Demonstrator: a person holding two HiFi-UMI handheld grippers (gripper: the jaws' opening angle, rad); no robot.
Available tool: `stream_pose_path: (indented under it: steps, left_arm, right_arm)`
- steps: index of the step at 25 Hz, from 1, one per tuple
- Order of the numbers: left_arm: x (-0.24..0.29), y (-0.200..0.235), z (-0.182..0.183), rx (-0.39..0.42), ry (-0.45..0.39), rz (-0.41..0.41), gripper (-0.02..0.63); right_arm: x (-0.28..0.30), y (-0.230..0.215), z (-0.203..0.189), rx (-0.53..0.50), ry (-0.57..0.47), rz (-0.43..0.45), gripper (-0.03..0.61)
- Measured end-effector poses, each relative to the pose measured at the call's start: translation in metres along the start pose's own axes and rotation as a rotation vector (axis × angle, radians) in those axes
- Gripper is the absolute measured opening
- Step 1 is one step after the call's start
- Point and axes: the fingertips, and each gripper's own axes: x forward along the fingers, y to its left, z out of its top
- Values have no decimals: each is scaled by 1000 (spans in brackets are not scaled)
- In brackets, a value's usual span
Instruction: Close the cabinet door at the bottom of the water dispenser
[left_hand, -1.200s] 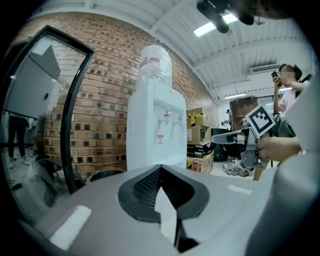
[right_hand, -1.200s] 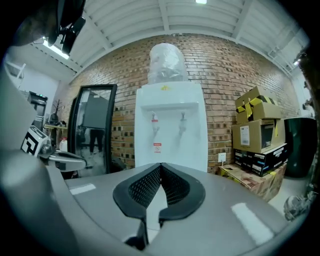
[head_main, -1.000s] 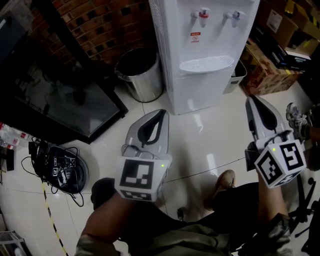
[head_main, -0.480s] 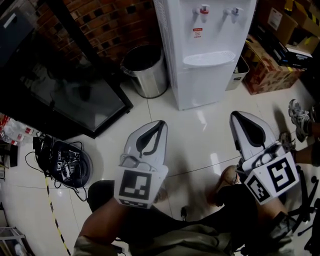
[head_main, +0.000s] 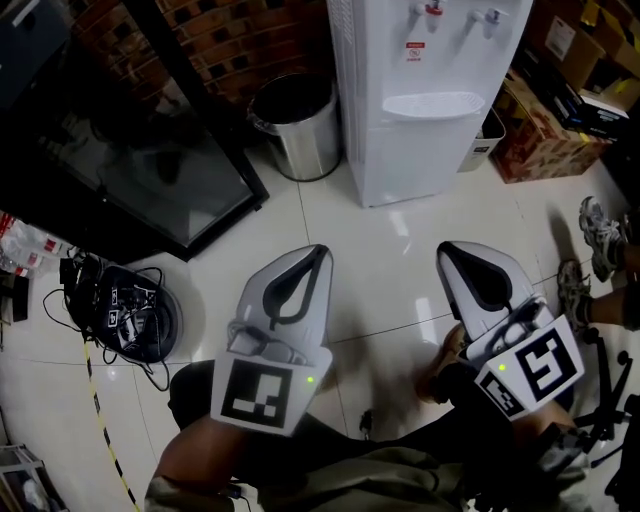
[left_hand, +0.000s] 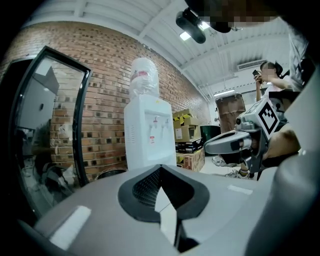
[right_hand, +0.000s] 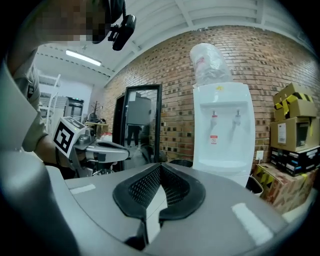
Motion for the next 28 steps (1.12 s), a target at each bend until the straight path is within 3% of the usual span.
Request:
stream_pose_path:
  steps: [6,21,28]
  left_arm:
    - [-9,-14,3,18,4,-35,2]
    - [-12,-16,-3,4,22,-12,2]
    - [-12,-24,-4,35,34,-22,2]
  right_arm:
    - [-4,3,-4,35,8,-20,0]
    - [-12,10,-2,53,2,-28,0]
    - [-18,10,1,46,-6,-27,0]
